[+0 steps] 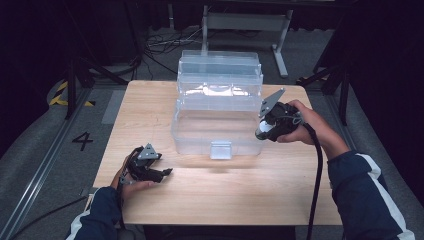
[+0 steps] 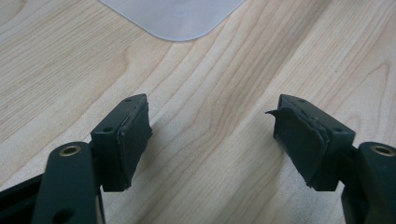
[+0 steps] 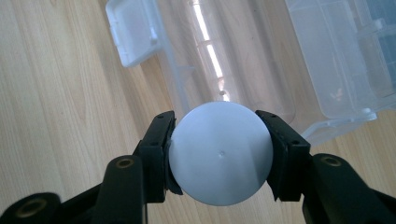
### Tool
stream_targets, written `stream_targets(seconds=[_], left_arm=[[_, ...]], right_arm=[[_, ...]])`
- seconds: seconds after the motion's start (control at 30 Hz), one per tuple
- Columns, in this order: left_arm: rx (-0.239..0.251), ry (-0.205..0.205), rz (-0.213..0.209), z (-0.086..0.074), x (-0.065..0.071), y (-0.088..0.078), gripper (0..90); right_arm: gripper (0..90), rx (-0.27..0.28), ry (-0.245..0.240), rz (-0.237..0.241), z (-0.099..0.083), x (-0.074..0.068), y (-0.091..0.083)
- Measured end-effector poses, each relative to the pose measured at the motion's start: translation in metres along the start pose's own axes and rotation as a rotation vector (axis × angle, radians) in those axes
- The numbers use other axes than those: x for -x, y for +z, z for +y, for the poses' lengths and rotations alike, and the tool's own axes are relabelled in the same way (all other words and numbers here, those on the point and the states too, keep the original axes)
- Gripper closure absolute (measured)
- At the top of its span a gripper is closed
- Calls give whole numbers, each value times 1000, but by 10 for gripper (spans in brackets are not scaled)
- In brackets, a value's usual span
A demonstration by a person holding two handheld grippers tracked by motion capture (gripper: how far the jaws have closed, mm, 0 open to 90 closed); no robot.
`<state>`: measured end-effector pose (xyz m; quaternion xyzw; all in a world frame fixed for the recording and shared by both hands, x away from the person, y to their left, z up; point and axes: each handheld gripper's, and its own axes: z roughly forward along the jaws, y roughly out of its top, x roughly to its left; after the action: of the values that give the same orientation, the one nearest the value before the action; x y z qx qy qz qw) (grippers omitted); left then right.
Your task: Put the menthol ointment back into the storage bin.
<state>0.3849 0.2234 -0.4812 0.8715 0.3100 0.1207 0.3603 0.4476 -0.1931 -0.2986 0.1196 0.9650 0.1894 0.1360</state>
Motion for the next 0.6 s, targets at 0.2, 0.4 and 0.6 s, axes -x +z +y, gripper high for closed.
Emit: stream_targets(seconds=[0.2, 0.4, 0.6], left_arm=[[1, 1, -1, 0, 0, 0, 274], [2, -2, -2, 0, 0, 0, 274], [2, -1, -1, 0, 0, 0, 274]], right_arm=[[508, -11, 24, -18, 3, 15, 5], [508, -17, 48, -11, 11, 34, 14], [508, -38, 57, -8, 12, 45, 28]])
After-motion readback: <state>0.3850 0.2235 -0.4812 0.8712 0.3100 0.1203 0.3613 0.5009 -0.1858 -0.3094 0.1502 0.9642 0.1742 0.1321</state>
